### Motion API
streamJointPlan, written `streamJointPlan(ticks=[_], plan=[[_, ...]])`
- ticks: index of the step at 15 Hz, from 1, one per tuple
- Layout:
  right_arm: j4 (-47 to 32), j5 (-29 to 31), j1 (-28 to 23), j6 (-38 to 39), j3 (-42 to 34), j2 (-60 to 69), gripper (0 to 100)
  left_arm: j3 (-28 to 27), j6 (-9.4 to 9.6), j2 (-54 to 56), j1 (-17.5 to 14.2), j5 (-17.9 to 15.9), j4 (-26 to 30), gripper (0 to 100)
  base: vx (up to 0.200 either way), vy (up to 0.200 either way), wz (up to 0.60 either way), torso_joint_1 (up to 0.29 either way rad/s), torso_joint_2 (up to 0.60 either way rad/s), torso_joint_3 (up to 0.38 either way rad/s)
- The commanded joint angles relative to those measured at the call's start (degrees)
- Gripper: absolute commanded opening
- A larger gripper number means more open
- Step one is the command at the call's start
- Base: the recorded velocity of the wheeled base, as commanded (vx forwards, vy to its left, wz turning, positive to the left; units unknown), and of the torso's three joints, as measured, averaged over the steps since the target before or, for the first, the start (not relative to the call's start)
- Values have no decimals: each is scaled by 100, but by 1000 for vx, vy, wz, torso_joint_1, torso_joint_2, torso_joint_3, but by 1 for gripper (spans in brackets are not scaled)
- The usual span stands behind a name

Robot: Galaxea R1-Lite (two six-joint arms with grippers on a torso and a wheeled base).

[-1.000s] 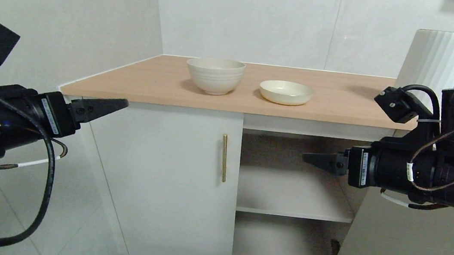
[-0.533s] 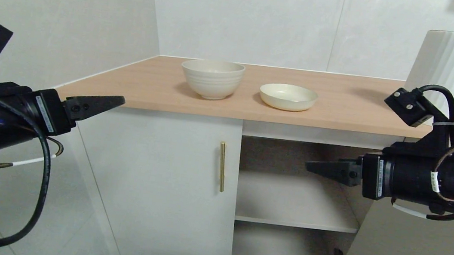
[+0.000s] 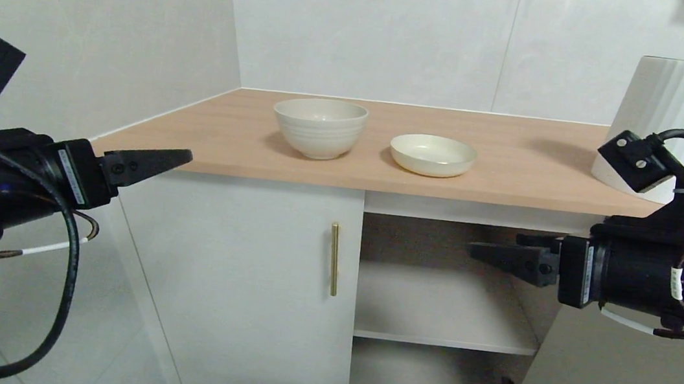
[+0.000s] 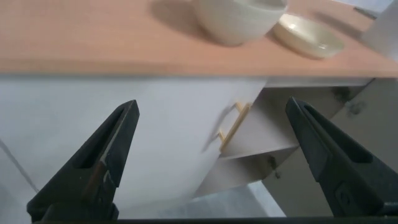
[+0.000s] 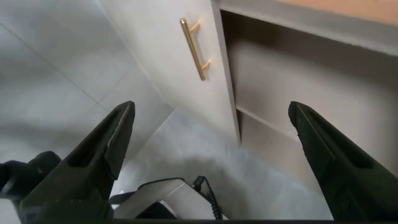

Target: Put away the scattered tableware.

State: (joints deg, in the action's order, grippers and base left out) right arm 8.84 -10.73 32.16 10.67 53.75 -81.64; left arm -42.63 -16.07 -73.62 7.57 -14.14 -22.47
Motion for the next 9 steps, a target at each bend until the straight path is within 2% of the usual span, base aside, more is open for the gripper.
streamJointPlan(ticks=[1,9], plan=[[-5,1,1,-3,-5,-10,100,9,-2,-91,139,-1,41,100,0,0,0,56,-212,-290],[224,1,-25,-3,-49,-291,100,-26,-10,-469,157,-27,93,100,0,0,0,182,-494,-288]])
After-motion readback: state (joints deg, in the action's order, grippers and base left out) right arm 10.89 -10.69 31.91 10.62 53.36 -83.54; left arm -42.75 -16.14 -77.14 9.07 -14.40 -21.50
